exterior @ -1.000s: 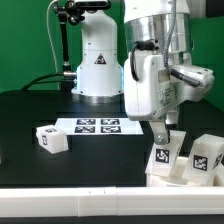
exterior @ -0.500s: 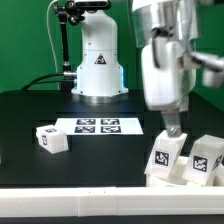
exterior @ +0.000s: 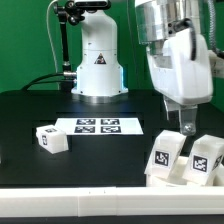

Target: Assemble stool

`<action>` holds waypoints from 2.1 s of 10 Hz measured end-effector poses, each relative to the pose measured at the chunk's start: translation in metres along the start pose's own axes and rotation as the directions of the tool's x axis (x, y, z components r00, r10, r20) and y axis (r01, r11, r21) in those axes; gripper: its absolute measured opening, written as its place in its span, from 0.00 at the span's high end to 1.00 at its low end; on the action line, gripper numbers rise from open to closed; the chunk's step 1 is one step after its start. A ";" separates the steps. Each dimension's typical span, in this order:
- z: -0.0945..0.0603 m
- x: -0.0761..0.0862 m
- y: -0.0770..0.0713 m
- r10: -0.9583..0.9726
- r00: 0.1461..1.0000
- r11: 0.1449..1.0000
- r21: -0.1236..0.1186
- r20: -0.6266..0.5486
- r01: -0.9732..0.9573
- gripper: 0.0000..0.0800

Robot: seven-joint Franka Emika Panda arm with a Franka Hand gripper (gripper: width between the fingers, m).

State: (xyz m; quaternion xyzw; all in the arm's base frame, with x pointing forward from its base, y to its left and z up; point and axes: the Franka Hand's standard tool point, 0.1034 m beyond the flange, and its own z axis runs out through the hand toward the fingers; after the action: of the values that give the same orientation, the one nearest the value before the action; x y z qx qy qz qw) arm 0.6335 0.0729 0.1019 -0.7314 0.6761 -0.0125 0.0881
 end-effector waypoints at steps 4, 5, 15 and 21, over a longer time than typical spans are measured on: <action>0.003 0.002 -0.003 -0.506 0.862 0.863 -0.036 -0.037 0.505 0.19; 0.003 0.001 -0.003 -0.617 0.787 0.787 -0.040 -0.031 0.616 0.19; 0.006 0.005 -0.001 -1.000 -0.029 -0.029 -0.085 0.002 0.996 0.19; 0.007 0.018 0.002 -0.911 -0.408 -0.413 -0.101 0.064 0.905 0.19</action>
Offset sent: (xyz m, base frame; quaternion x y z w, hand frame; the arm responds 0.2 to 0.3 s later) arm 0.0062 0.0033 -0.0022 -0.0082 0.0195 -0.3188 0.9476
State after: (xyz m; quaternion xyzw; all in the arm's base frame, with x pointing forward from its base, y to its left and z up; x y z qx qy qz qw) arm 0.6339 0.0559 0.0924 -0.9674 -0.2446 -0.0624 -0.0194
